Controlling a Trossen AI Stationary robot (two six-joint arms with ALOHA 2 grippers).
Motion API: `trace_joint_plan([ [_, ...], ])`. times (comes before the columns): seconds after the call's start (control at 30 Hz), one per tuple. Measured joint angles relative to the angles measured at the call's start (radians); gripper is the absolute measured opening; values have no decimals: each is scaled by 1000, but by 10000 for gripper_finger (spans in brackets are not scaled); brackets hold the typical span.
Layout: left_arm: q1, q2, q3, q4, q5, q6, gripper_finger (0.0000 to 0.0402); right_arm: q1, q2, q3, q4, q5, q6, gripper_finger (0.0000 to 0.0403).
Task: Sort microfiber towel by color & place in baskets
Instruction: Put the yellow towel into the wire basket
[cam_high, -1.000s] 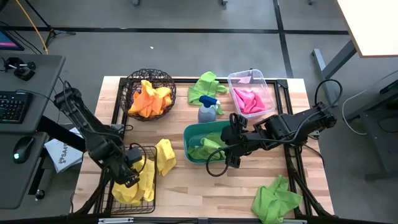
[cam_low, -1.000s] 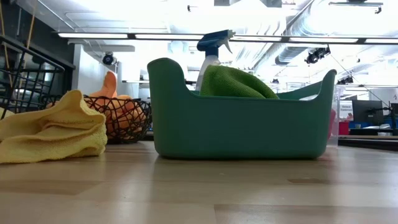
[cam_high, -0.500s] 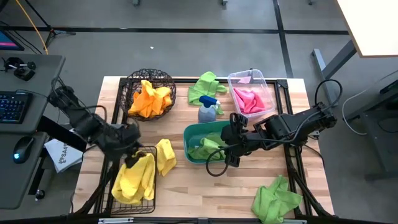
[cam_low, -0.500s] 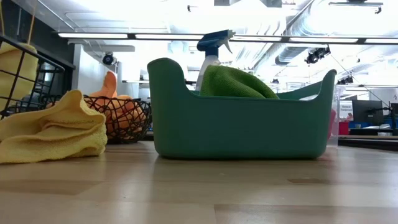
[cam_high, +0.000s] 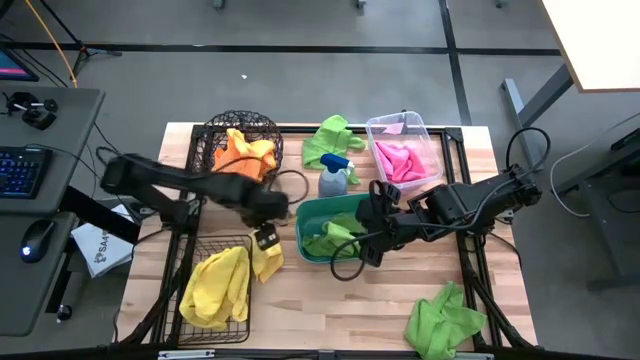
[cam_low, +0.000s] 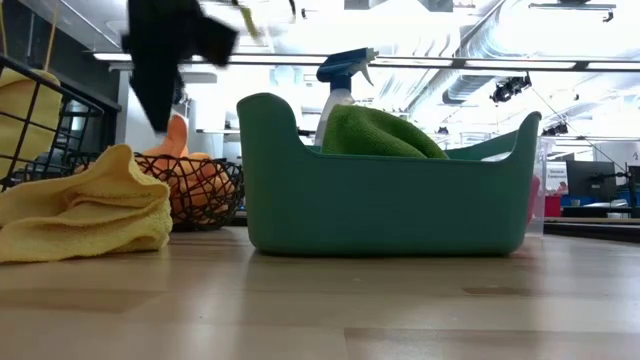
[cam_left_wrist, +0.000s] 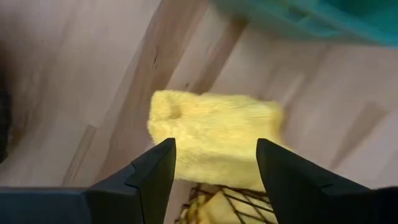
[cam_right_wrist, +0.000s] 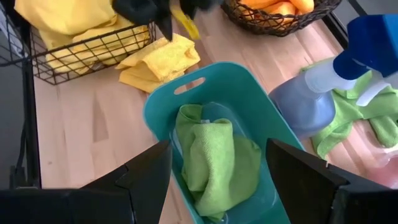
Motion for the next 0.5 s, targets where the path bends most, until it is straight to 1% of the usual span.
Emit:
trace_joint_plan([
  [0.1, 56, 96, 0, -15, 40, 70, 211, 0, 0, 0, 0, 0, 21, 256],
  [0.23, 88, 191, -1, -36, 46, 147, 211, 0, 0, 0, -1, 0, 32, 256],
  [0.33, 88, 230, -1, -42, 48, 148, 211, 0, 0, 0, -6, 0, 32, 256],
  [0.5, 85, 259, -1, -50, 75, 149, 211, 0, 0, 0, -9, 3, 31, 256],
])
